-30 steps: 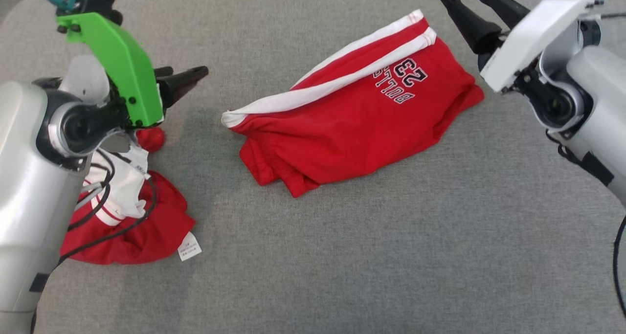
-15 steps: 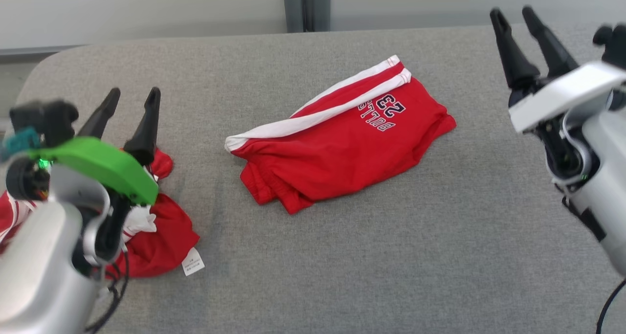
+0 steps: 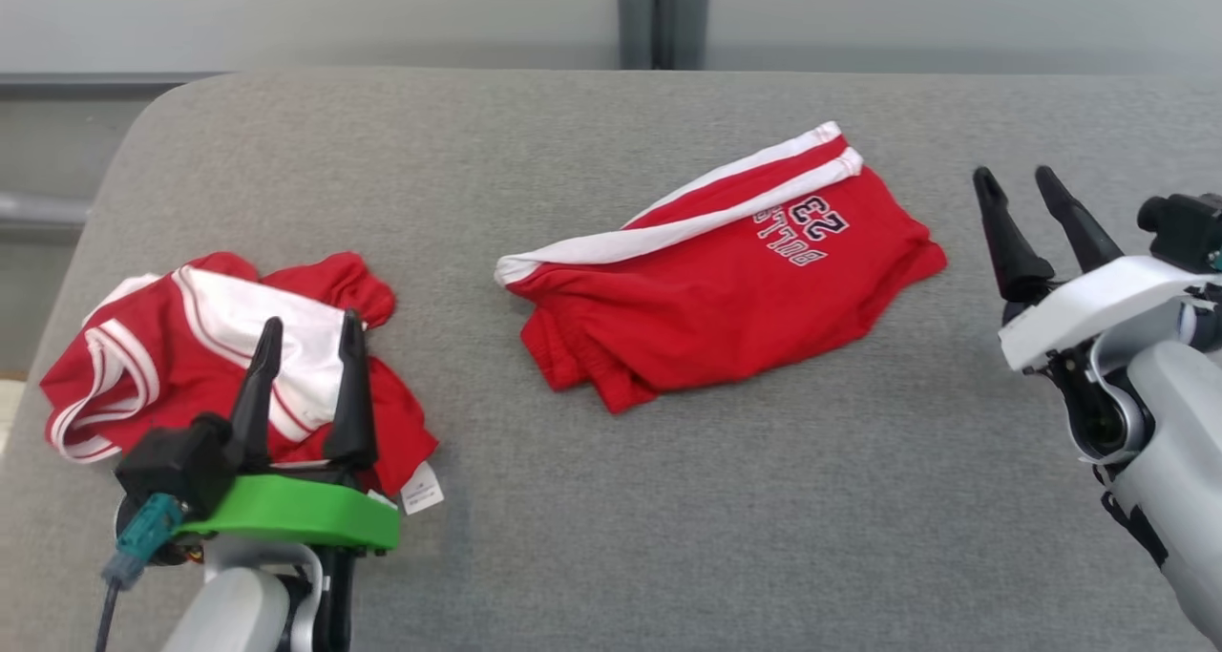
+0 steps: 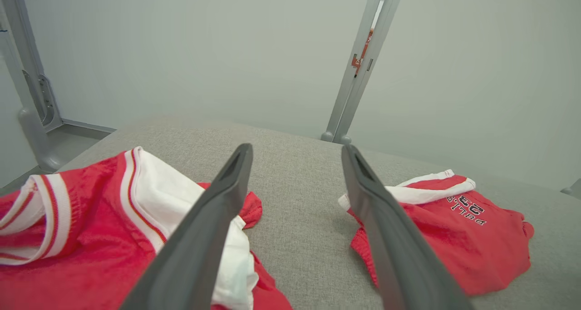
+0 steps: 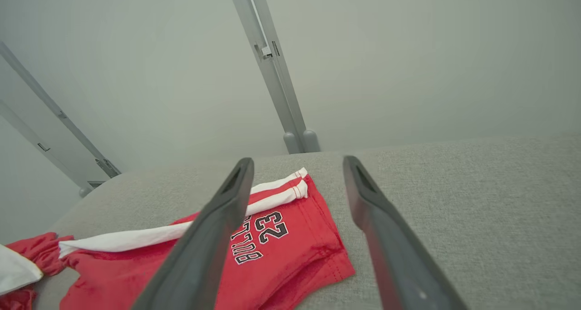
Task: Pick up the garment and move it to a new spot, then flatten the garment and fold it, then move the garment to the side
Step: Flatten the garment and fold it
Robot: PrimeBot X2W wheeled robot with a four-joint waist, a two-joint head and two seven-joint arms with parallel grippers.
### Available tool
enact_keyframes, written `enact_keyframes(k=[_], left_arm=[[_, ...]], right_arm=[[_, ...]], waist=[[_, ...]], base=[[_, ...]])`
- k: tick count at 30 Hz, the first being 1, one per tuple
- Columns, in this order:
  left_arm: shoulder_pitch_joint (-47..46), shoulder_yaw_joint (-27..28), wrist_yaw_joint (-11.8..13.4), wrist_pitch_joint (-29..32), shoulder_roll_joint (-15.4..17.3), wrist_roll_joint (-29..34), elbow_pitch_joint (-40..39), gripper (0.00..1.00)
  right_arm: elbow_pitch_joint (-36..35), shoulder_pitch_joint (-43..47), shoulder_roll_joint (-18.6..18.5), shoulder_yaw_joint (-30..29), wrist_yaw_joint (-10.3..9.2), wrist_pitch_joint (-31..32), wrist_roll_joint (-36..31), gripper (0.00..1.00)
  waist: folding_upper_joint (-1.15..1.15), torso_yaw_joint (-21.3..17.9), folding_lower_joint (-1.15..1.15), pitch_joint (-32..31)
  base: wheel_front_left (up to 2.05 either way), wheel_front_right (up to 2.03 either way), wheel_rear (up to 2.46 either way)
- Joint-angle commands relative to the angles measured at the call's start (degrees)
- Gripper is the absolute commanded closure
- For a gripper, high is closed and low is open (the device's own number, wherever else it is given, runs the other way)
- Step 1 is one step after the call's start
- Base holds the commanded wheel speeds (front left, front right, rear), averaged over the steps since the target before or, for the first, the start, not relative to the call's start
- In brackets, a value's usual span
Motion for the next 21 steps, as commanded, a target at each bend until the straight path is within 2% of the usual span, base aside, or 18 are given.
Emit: enact_keyframes(k=[1,5,12,21], left_arm=[[0.7,1.0,-0.5,-0.4,-1.2,1.5,-1.0,0.00],[2.2,2.6,-3.3,-0.4,-5.5,5.2,-1.8,0.00],[2.2,4.5,-8.4,-0.4,-11.0,9.3,-0.8,0.00],[1.8,6.4,-12.4,-0.4,-14.5,12.6,0.3,0.00]], right_arm=[[1.3,-0.5,-0.9,0.1,0.00,-0.1,0.6,0.00],[6.5,-3.0,-2.7,2.9,0.00,0.5,2.3,0.00],[15.2,-9.5,-5.6,7.5,0.00,5.8,6.5,0.00],[24.9,-14.9,-7.5,11.1,0.00,17.9,12.0,0.00]], waist=[[0.00,3.1,0.00,1.4],[0.00,7.0,0.00,3.2],[0.00,12.4,0.00,6.2],[0.00,17.2,0.00,8.5]], base=[[0.00,0.00,0.00],[0.00,0.00,0.00],[0.00,0.00,0.00],[0.00,0.00,0.00]])
